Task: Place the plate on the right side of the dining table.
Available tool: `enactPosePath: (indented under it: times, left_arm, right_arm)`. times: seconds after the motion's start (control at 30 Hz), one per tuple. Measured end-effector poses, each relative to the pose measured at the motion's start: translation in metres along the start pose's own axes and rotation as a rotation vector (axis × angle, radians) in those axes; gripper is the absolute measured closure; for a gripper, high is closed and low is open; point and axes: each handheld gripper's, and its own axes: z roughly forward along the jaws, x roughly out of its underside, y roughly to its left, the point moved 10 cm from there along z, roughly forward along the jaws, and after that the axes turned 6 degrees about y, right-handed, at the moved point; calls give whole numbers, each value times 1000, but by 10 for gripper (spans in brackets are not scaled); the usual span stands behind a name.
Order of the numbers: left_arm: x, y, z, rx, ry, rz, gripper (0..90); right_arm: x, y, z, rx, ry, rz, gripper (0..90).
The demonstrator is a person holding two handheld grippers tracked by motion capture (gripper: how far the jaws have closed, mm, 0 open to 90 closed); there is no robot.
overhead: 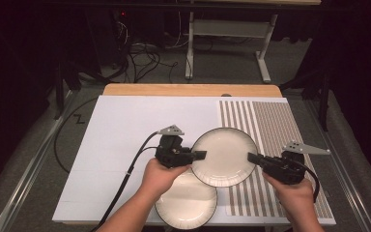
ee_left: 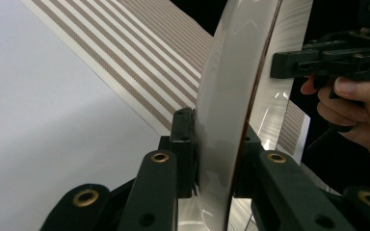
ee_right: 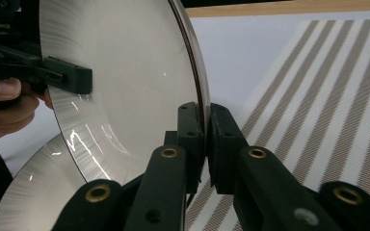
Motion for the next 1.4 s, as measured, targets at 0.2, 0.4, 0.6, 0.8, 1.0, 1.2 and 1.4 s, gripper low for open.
enactPosePath:
  times: [0.2,0.4,0.6,0.8,1.0,1.2,1.4]
  left_arm:
    - [-13,1,27,17,45,-17,754]
    - [-27,0,53,19,79,-33,732]
    - [-40,-1,79,7,111,-35,713]
    - [-49,-1,107,11,132,-56,705]
    - [-51,1,132,12,158,-72,696]
    - [-51,1,152,12,180,-80,685]
    - [-49,2,164,16,189,-90,680]
  right_arm:
    - [1,-24,-9,29,1,46,872]
    - [4,-50,-21,70,4,88,872]
    - [6,-69,-28,104,9,108,872]
    - [8,-93,-36,143,4,146,870]
    - [17,-116,-38,173,11,178,868]
    - [26,-132,-41,197,17,185,867]
    - [32,-141,-42,214,20,193,866]
